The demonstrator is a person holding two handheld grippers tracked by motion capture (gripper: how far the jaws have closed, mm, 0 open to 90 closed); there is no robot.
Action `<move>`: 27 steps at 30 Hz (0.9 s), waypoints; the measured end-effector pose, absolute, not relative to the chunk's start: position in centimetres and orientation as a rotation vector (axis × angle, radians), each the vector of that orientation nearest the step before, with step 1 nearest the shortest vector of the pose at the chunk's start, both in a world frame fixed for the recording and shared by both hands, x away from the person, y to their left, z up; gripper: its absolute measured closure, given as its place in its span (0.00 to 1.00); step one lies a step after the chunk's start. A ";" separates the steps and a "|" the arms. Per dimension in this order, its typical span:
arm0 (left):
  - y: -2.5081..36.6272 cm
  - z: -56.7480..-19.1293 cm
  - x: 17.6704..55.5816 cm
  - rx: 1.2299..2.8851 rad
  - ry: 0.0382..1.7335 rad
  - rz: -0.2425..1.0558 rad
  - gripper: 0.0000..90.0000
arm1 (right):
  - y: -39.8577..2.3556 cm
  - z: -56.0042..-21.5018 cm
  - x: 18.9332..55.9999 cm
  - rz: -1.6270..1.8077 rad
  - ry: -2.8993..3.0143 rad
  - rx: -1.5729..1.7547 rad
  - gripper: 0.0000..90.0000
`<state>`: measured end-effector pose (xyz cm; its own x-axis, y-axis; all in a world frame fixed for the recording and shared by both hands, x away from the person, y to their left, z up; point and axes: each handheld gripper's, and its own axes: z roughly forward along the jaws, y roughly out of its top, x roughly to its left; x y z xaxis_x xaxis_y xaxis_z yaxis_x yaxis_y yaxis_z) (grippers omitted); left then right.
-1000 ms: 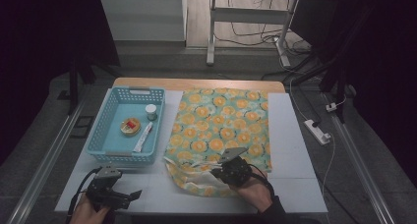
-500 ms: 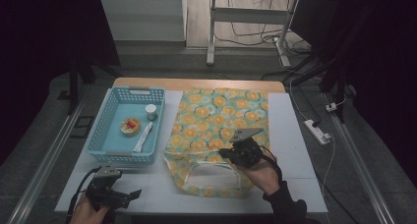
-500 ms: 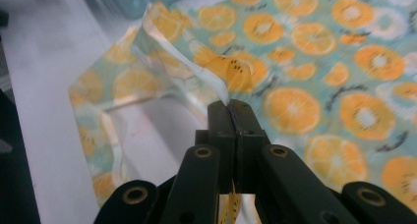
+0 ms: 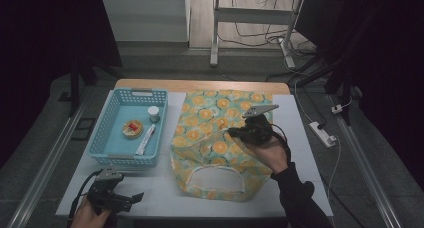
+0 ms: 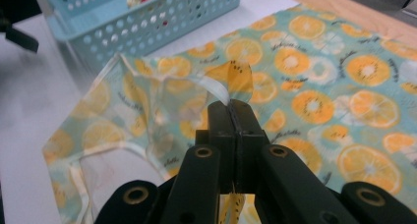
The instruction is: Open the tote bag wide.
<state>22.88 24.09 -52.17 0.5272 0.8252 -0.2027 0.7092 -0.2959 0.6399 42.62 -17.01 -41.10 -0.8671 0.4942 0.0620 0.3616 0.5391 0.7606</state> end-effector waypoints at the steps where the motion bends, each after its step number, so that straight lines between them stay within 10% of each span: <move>1: 24.1 -52.2 22.9 2.074 1.241 0.214 0.00 | -17.0 -40.9 43.0 1.247 2.607 0.743 1.00; 27: 24.2 -52.2 22.9 2.068 1.237 0.208 0.00 | -16.3 -40.2 50.1 1.176 2.496 0.797 1.00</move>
